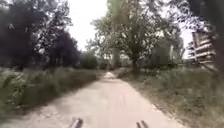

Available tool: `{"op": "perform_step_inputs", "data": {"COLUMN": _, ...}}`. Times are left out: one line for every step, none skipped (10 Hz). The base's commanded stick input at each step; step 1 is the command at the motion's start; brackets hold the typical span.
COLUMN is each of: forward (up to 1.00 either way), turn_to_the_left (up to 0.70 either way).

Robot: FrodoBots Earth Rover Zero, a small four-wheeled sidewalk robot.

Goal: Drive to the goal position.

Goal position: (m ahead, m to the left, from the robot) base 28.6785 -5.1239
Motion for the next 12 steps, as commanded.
{"op": "perform_step_inputs", "data": {"forward": 0.85, "turn_to_the_left": 0.00}}
{"op": "perform_step_inputs", "data": {"forward": 0.85, "turn_to_the_left": 0.00}}
{"op": "perform_step_inputs", "data": {"forward": 0.85, "turn_to_the_left": -0.04}}
{"op": "perform_step_inputs", "data": {"forward": 0.85, "turn_to_the_left": -0.21}}
{"op": "perform_step_inputs", "data": {"forward": 0.85, "turn_to_the_left": -0.34}}
{"op": "perform_step_inputs", "data": {"forward": 0.85, "turn_to_the_left": -0.11}}
{"op": "perform_step_inputs", "data": {"forward": 0.85, "turn_to_the_left": 0.00}}
{"op": "perform_step_inputs", "data": {"forward": 0.85, "turn_to_the_left": 0.00}}
{"op": "perform_step_inputs", "data": {"forward": 0.85, "turn_to_the_left": 0.00}}
{"op": "perform_step_inputs", "data": {"forward": 0.85, "turn_to_the_left": 0.00}}
{"op": "perform_step_inputs", "data": {"forward": 0.85, "turn_to_the_left": 0.00}}
{"op": "perform_step_inputs", "data": {"forward": 0.85, "turn_to_the_left": 0.00}}
